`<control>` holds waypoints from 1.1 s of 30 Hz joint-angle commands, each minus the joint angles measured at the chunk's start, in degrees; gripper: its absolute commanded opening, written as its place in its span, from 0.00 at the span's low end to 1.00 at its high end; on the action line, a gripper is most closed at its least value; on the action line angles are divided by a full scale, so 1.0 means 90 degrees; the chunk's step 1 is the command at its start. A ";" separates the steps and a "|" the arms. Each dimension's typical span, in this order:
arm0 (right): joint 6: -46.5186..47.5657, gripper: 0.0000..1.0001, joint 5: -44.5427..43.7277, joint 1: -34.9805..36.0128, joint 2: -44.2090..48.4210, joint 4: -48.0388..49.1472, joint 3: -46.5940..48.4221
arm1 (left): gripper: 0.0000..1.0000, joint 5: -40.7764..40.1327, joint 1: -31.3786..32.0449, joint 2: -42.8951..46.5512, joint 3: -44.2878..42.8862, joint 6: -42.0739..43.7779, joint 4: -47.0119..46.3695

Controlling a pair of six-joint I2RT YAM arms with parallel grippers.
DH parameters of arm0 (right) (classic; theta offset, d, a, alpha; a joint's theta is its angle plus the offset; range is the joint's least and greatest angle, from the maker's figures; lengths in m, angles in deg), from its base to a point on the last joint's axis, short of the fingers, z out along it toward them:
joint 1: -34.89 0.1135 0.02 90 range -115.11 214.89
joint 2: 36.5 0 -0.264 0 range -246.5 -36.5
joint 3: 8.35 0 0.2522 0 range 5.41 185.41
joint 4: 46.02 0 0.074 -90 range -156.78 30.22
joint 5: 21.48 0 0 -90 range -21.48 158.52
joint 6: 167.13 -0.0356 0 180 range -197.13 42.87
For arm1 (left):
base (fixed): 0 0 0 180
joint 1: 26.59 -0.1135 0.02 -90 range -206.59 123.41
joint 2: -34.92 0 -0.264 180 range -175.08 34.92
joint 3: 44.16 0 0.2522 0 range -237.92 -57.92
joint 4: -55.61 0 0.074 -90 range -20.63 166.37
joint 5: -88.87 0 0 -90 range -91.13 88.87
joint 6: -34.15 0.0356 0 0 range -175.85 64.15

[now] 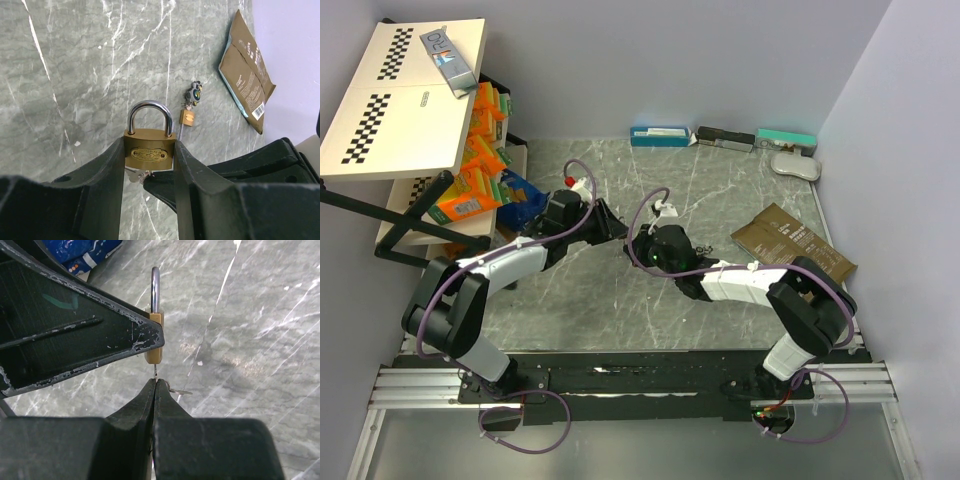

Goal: Unlock with the key

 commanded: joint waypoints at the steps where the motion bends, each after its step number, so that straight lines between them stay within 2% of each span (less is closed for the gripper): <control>1: 0.0315 0.00 -0.0827 -0.0204 0.0101 0.1282 0.0737 | 0.01 0.0886 0.0371 -0.0075 -0.0023 0.0039 0.0666; 9: 0.0559 0.00 -0.0935 -0.0214 0.0072 0.1448 0.0786 | 0.01 0.0896 0.0410 -0.0105 -0.0053 0.0058 0.0695; 16: 0.0150 0.00 -0.0525 -0.0477 0.0209 0.1732 0.0533 | 0.01 0.0896 0.0459 -0.0154 -0.0072 0.0107 0.0705; 33: 0.0208 0.00 -0.0524 -0.0663 0.0473 0.2141 0.0161 | 0.01 0.1051 0.0479 -0.0212 -0.0082 0.0039 0.0647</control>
